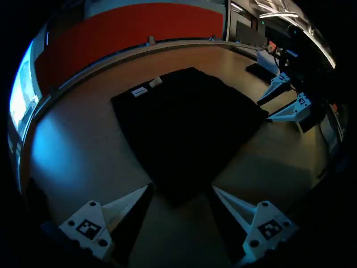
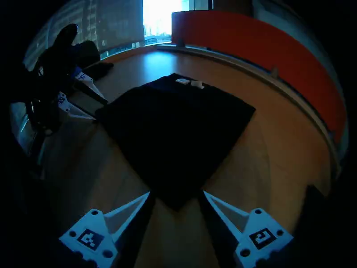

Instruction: Fold towel

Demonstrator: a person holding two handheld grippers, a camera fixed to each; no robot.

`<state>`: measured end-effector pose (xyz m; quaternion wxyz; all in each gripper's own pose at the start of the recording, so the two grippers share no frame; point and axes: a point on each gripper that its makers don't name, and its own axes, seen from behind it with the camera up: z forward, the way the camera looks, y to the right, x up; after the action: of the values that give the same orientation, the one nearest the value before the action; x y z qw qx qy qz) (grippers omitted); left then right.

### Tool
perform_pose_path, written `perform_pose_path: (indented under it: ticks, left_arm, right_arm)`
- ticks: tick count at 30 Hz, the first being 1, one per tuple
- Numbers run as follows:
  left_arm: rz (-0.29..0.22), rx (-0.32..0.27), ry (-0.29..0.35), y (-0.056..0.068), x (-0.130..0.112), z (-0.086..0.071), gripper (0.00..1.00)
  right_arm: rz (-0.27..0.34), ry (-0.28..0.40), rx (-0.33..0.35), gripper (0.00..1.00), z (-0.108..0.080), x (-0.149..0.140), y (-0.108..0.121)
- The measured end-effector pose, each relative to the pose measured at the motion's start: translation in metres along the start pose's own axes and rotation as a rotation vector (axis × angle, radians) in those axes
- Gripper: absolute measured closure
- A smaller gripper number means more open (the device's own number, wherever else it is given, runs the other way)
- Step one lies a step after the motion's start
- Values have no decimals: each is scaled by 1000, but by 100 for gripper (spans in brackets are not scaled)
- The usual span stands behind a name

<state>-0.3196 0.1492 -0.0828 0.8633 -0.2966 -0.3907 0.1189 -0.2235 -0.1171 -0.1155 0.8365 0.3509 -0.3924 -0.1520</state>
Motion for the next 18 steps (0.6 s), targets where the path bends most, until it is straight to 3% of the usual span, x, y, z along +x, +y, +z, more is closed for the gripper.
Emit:
perform_pose_path:
  ticks: [10,16,18]
  left_arm:
    - [-6,3,-4,1,1,0,26]
    - [-10,7,-8,0,1,0,48]
    - [-9,6,-9,0,1,0,49]
  right_arm:
    - [-6,-6,9,51,-1,0,-1]
    - [-9,-8,19,69,0,0,-5]
    - [-2,-10,20,76,0,0,-6]
